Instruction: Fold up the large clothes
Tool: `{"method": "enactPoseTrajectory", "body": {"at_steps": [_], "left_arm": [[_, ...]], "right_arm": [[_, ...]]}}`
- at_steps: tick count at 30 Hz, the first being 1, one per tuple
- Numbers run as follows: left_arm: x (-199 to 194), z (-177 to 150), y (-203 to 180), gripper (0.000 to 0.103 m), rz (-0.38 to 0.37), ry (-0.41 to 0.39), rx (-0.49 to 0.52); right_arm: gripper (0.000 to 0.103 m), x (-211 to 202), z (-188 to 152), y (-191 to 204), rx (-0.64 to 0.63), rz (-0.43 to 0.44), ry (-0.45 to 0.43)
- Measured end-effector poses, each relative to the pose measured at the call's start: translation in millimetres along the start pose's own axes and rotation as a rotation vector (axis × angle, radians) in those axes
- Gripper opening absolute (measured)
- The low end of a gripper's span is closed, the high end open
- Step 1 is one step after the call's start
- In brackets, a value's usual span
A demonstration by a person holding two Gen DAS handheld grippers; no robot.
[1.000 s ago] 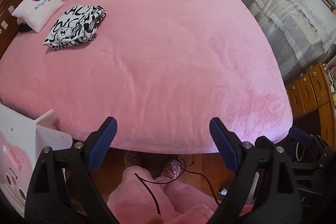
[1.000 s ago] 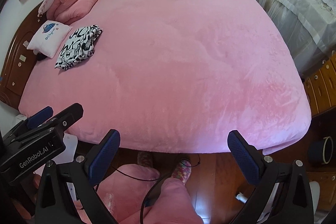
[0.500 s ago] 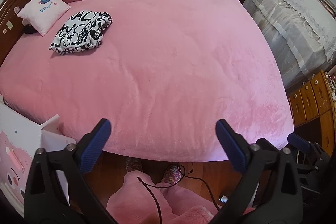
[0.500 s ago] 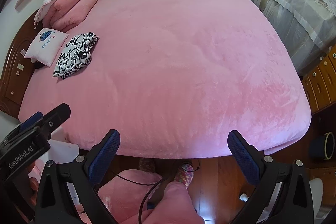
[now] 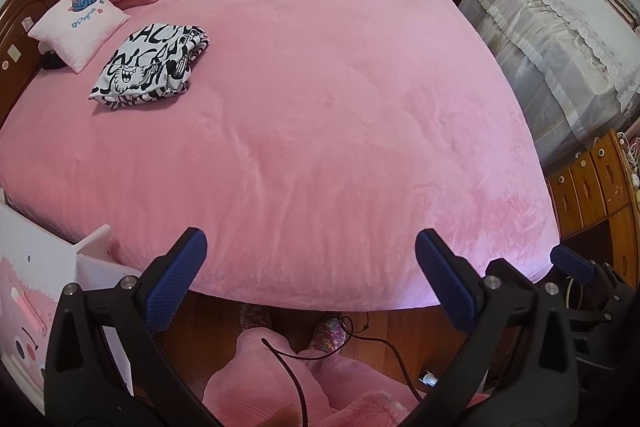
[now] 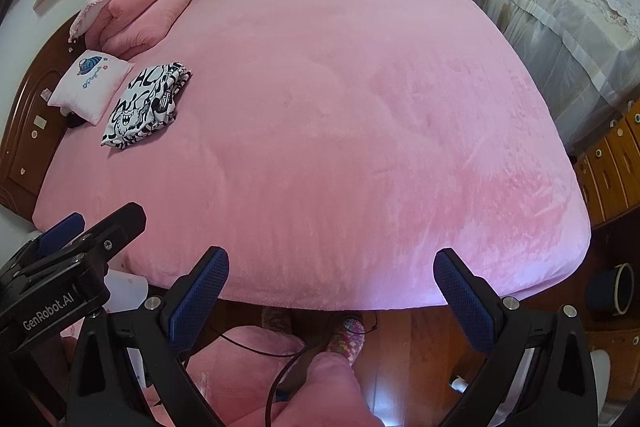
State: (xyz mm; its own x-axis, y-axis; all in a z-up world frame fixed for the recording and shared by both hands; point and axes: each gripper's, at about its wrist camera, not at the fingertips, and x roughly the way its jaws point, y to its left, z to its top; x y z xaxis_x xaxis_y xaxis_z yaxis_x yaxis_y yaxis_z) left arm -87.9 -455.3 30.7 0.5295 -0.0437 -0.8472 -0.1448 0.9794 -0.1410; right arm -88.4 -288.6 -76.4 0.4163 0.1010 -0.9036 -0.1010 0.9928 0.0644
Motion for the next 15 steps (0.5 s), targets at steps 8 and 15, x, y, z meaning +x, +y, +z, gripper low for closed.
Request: {"method": "enactPoseTrajectory", "body": {"at_steps": [8, 15], "left_arm": [[2.6, -0.5, -1.0, 0.103, -0.002, 0.005, -0.002], [3.9, 2.1, -3.9, 0.103, 0.012, 0.002, -0.001]], "right_arm": [[0.103, 0.5, 0.8, 1.9, -0.005, -0.003, 0.003], [0.103, 1.4, 3.0, 2.5, -0.004, -0.004, 0.004]]}}
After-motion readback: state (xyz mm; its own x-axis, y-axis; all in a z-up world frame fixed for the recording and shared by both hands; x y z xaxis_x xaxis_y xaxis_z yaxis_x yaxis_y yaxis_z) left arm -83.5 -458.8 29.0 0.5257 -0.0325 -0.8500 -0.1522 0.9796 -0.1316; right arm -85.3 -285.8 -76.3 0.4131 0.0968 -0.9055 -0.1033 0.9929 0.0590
